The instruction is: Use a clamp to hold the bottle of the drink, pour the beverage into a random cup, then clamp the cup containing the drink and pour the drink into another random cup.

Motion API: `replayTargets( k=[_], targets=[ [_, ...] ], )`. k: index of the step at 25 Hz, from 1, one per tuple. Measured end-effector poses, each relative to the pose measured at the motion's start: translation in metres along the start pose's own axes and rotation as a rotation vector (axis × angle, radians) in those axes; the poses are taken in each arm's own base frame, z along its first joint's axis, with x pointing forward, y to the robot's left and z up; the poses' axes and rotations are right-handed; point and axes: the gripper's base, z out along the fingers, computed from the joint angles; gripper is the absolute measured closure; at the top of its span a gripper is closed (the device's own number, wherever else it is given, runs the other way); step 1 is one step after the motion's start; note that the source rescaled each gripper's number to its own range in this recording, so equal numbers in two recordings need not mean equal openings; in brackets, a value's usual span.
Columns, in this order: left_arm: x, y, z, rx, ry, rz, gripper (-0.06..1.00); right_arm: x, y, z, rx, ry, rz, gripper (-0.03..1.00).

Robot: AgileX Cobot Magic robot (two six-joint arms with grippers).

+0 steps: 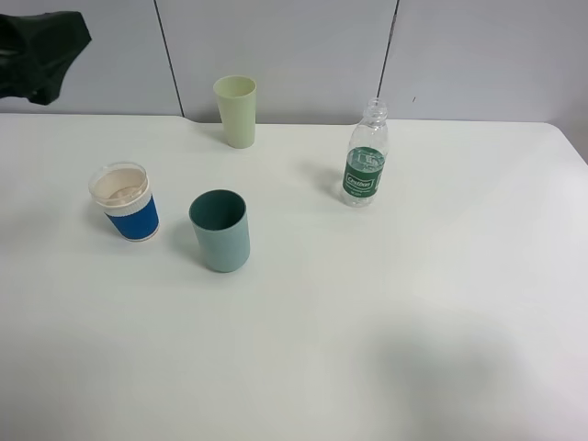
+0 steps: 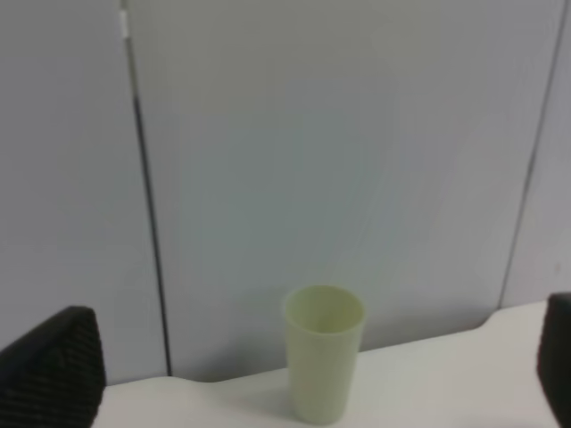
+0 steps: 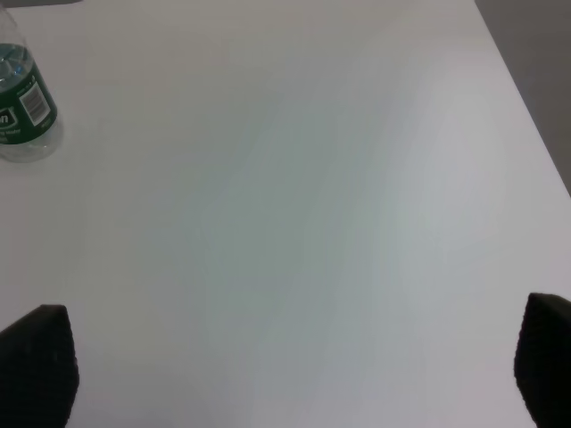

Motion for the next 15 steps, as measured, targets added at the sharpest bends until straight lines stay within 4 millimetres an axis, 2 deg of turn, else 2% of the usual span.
replayTargets(
  k=[9, 15],
  targets=[
    [-0.04, 0.027, -0.048, -0.224, -0.018, 0.025, 0.0, 0.0, 0.0, 0.0, 0.0, 0.0, 0.0, -0.03],
    [-0.044, 0.039, -0.08, -0.412, 0.025, 0.059, 0.0, 0.0, 0.0, 0.0, 0.0, 0.0, 0.0, -0.03]
  ],
)
